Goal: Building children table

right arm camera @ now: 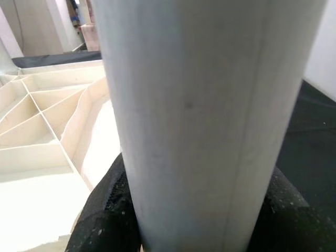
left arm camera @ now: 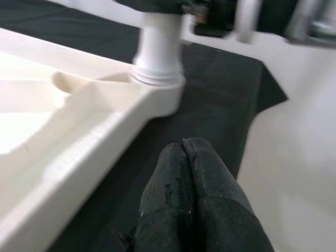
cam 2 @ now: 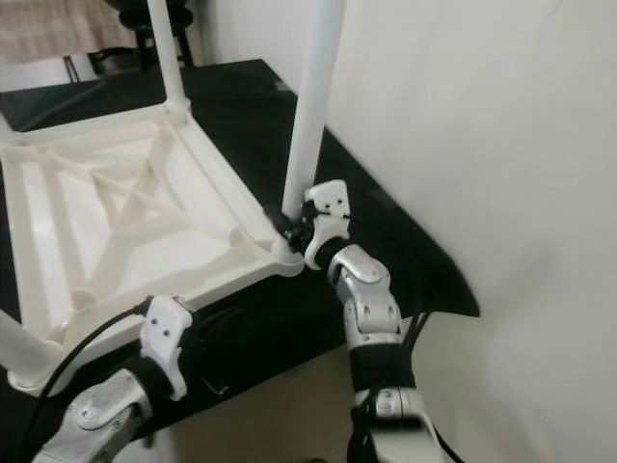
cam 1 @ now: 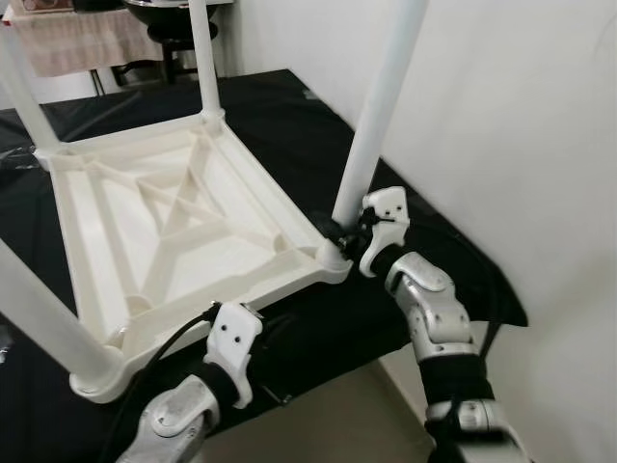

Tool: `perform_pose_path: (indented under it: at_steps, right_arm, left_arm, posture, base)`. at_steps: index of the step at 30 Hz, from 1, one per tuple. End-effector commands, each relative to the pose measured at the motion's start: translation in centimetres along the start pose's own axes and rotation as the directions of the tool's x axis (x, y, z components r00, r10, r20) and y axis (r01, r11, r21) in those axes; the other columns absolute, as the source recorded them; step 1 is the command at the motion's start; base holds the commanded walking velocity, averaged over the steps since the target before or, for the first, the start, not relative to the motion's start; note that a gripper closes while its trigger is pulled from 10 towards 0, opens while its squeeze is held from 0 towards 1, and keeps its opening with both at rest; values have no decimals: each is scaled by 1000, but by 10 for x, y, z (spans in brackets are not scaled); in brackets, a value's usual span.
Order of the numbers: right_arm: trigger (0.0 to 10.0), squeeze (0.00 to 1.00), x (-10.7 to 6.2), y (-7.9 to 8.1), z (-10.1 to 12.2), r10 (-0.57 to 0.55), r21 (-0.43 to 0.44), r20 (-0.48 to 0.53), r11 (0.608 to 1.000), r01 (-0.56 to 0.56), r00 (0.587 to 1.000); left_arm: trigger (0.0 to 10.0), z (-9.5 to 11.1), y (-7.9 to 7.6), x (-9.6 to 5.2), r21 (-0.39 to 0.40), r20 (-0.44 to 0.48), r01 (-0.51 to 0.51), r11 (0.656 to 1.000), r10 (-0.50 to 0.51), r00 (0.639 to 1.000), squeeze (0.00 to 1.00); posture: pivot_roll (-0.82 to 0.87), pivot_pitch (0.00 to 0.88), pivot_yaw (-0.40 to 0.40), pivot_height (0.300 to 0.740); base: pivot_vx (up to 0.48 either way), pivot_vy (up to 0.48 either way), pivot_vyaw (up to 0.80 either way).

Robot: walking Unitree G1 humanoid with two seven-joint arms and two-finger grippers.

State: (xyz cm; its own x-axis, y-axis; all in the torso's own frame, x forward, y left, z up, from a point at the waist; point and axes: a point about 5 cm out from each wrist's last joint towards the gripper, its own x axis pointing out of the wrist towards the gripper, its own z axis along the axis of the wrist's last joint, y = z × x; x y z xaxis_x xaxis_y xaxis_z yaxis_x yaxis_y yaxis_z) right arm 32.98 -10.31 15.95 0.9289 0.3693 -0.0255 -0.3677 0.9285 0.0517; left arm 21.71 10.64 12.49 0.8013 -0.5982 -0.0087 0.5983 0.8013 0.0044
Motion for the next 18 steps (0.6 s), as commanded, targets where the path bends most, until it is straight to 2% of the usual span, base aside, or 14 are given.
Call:
perform_pose_path:
  at_steps: [1, 3, 4, 6, 8, 9, 11, 12, 13, 14, 15, 16, 17, 18]
  right_arm:
    - [0, 0, -7, 1, -36, -7, 47, -172, 999, 15, 985]
    - [0, 0, 6, 8, -33, 50, 6, -158, 999, -49, 986]
    - [10000, 0, 12, 8, -33, 60, -2, -170, 998, -61, 984]
    - [10000, 0, 20, 8, -27, 107, -23, -151, 993, -112, 983]
    - [10000, 0, 20, 8, -27, 107, -23, -151, 993, -112, 983]
    - [10000, 1000, 24, 14, -21, 215, -17, -129, 976, -218, 968]
    - [10000, 1000, 24, 14, -21, 215, -17, -129, 976, -218, 968]
    - [10000, 1000, 27, 17, -12, 372, -25, -100, 926, -376, 923]
    - [10000, 1000, 27, 17, -12, 372, -25, -100, 926, -376, 923]
    - [10000, 0, 26, 18, 0, 482, -55, -74, 872, -487, 873]
    - [10000, 0, 26, 18, 0, 482, -55, -74, 872, -487, 873]
    - [10000, 0, 27, 16, 9, 576, -68, -71, 812, -580, 815]
    - [10000, 0, 27, 16, 9, 576, -68, -71, 812, -580, 815]
    - [10000, 0, 27, 12, 15, 628, -92, -87, 768, -634, 773]
  left_arm:
    - [10000, -2, 0, 0, -10, -13, 13, 1000, -13, 1000, 0]
    - [10000, -3, 1, 2, -8, -17, 32, 999, -32, 999, 0]
    - [10000, -3, 2, 3, 7, -19, 33, 999, -32, 999, 0]
    - [10000, -3, 4, 4, 28, -20, 26, 999, -25, 999, 0]
    - [10000, -3, 4, 4, 28, -20, 26, 999, -25, 999, 0]
    - [10000, -3, 4, 4, 33, -20, 19, 999, -19, 1000, 0]
    - [10000, -3, 4, 4, 33, -20, 19, 999, -19, 1000, 0]
    - [10000, -3, 5, 5, 36, -20, 17, 999, -16, 1000, 0]
    - [10000, -3, 5, 5, 36, -20, 17, 999, -16, 1000, 0]
    - [10000, -4, 5, 6, 35, -20, 18, 999, -17, 1000, 0]
    - [10000, -4, 5, 6, 35, -20, 18, 999, -17, 1000, 0]
    - [10000, -4, 5, 7, 35, -20, 20, 999, -20, 1000, 0]
    - [10000, -4, 5, 7, 35, -20, 20, 999, -20, 1000, 0]
    - [10000, -4, 5, 8, 36, -20, 23, 999, -23, 1000, 0]
  posture:
    - [-2, 121, -42, 740]
    - [16, 107, -51, 740]
    - [15, 109, -49, 740]
    - [24, 101, -46, 740]
    - [24, 101, -46, 740]
    - [29, 98, -46, 740]
    - [29, 98, -46, 740]
    - [31, 90, -49, 740]
    - [31, 90, -49, 740]
    - [29, 85, -49, 740]
    - [29, 85, -49, 740]
    - [31, 78, -51, 740]
    - [31, 78, -51, 740]
    - [39, 71, -56, 740]
  base:
    - [0, 0, 0]
    - [0, 0, 0]
    - [0, 0, 0]
    - [0, 0, 0]
    - [0, 0, 0]
    - [0, 0, 0]
    - [0, 0, 0]
    - [0, 0, 0]
    - [0, 0, 0]
    - [0, 0, 0]
    - [0, 0, 0]
    - [0, 0, 0]
    - [0, 0, 0]
    - [0, 0, 0]
